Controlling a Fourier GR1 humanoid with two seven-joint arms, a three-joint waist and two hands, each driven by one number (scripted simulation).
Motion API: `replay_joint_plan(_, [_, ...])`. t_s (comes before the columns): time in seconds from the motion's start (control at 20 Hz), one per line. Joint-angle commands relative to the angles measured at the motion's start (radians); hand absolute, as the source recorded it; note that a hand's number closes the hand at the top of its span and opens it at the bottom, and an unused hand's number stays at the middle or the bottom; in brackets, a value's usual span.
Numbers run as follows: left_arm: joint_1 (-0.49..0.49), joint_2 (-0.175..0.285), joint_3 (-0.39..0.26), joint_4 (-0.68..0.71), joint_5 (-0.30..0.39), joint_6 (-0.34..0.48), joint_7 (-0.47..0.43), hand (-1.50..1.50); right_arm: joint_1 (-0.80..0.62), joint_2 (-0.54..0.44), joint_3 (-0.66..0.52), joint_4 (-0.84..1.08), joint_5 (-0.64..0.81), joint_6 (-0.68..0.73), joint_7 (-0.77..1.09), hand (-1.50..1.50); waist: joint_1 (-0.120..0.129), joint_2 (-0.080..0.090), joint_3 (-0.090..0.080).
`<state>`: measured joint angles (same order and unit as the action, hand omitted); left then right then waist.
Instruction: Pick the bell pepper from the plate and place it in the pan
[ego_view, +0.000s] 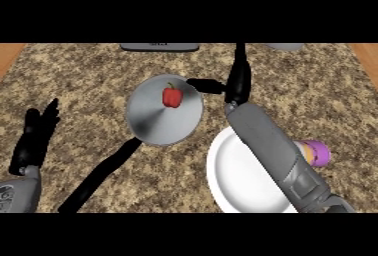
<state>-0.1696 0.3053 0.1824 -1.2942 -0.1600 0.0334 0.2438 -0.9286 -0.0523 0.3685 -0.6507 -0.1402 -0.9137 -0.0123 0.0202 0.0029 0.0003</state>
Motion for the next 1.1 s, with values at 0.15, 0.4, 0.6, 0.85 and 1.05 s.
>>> replay_joint_plan(0.15, [0.055,0.006,0.024,-0.023,0.008,-0.002,0.011,0.00,0.221,-0.205,0.001,-0.335,-0.009,0.129,0.054,-1.50,-0.045,-0.013,-0.001])
replay_joint_plan(0.4, [0.060,0.012,0.044,-0.031,0.028,-0.013,0.009,0.00,0.440,-0.373,0.019,-0.655,-0.027,0.226,0.133,-1.50,-0.050,-0.013,-0.001])
replay_joint_plan(0.6, [0.057,0.016,0.055,0.022,0.041,-0.043,-0.052,0.00,0.594,-0.457,-0.038,-0.801,-0.033,0.271,0.131,-1.50,-0.036,-0.006,-0.001])
replay_joint_plan(0.85, [0.009,0.039,0.071,0.045,0.029,-0.045,-0.030,0.00,0.683,-0.545,-0.135,-0.931,-0.039,0.375,0.184,-1.50,-0.027,-0.004,-0.001])
replay_joint_plan(1.05, [0.058,0.037,0.055,-0.086,0.040,-0.067,0.047,0.00,0.886,-0.623,-0.234,-1.079,-0.102,0.454,0.107,-1.50,-0.031,-0.006,0.000])
